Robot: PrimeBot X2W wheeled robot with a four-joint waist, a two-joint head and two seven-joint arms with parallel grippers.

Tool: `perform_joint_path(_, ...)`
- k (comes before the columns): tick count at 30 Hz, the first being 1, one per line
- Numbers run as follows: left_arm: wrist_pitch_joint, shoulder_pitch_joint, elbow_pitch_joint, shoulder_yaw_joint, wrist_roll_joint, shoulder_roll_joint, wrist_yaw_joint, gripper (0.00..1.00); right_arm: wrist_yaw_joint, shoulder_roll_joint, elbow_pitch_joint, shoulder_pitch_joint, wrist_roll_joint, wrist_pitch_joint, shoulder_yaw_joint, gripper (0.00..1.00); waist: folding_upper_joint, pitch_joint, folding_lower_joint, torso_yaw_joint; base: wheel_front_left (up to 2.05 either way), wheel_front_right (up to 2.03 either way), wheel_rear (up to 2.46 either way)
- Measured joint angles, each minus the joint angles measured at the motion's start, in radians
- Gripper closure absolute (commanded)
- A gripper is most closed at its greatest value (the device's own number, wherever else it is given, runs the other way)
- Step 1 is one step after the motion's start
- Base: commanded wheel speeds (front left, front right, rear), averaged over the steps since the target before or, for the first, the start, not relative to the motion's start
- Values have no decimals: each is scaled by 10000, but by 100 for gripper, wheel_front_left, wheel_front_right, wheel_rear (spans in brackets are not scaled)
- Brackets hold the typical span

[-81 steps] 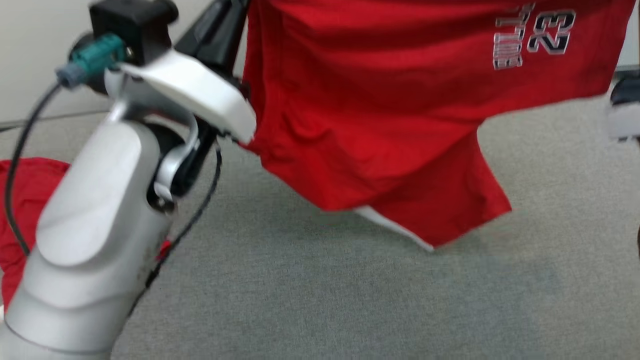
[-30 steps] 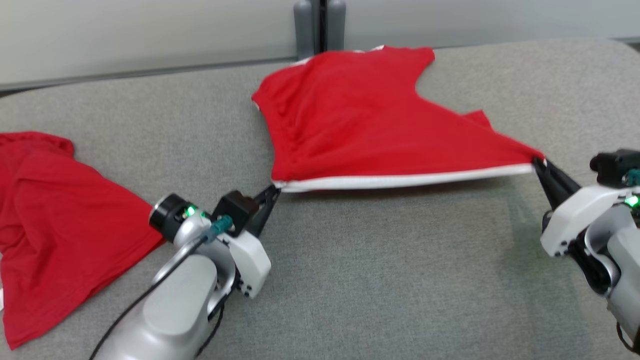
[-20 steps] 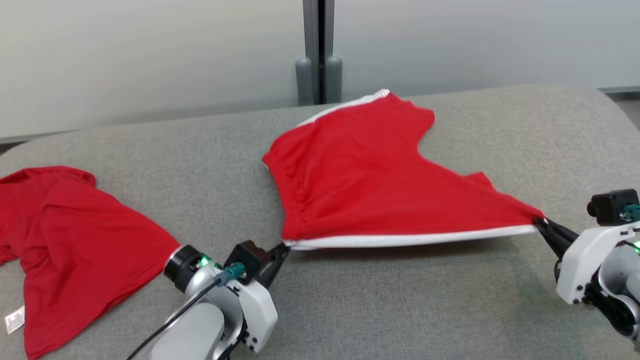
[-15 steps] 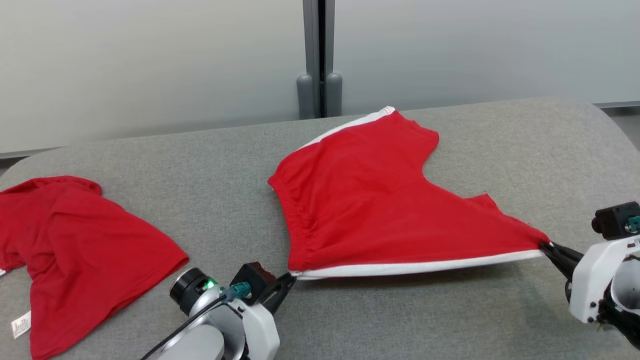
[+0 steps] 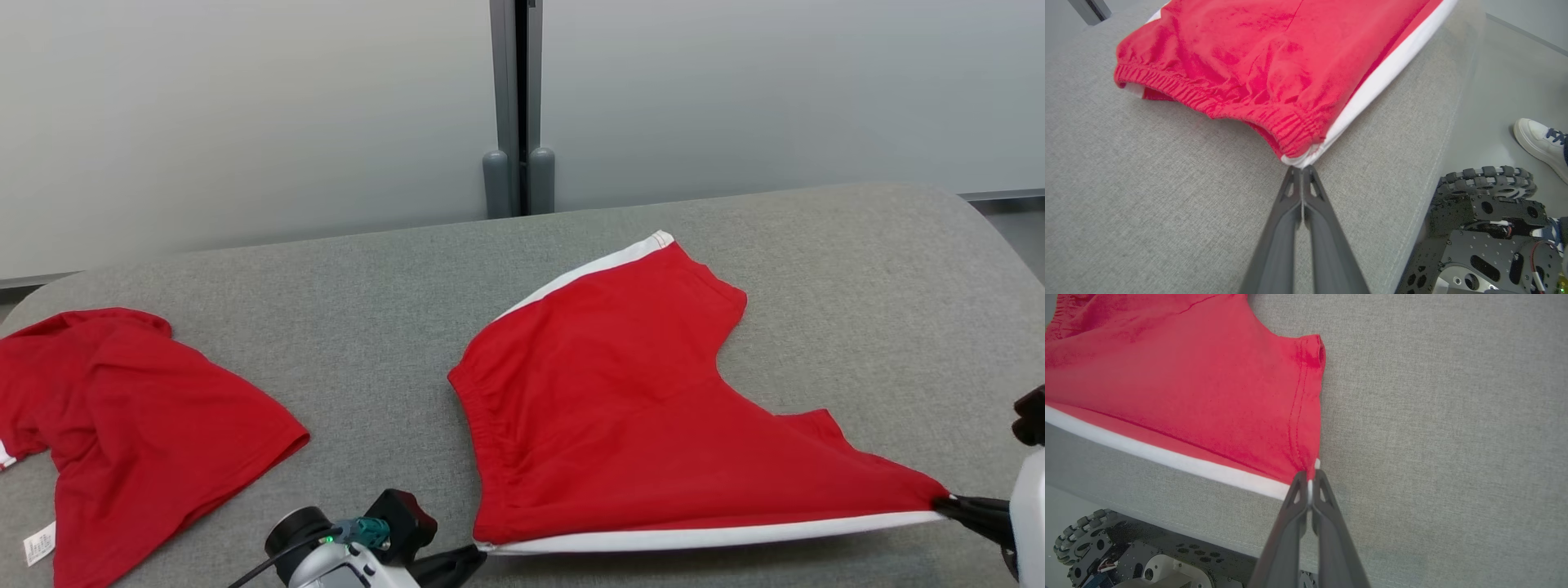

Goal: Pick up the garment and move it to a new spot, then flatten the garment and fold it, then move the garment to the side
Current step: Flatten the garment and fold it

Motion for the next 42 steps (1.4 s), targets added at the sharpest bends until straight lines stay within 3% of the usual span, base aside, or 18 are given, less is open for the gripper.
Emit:
perform_joint_path(6,552,185,-1394,2,-581,548,59,100,0,-564,-554,-47,96,42,-619,100,0,17,0,-3,0,0,0)
perform_joint_path(12,495,-253,-1795,318,-610,374,364,100,-2,-550,-502,-617,-188,-25,-1262,100,0,260,0,231,0,0,0)
perform_joint_path(27,-130,-2607,-685,755,-280,-1103,274,100,-44,-270,102,-3353,-1060,984,-2305,100,0,2269,0,1378,0,0,0)
perform_joint_path(42,-966,-4325,1285,717,-374,-2468,98,100,-46,506,1486,-6020,-2128,1183,-2094,100,0,4083,0,2522,0,0,0)
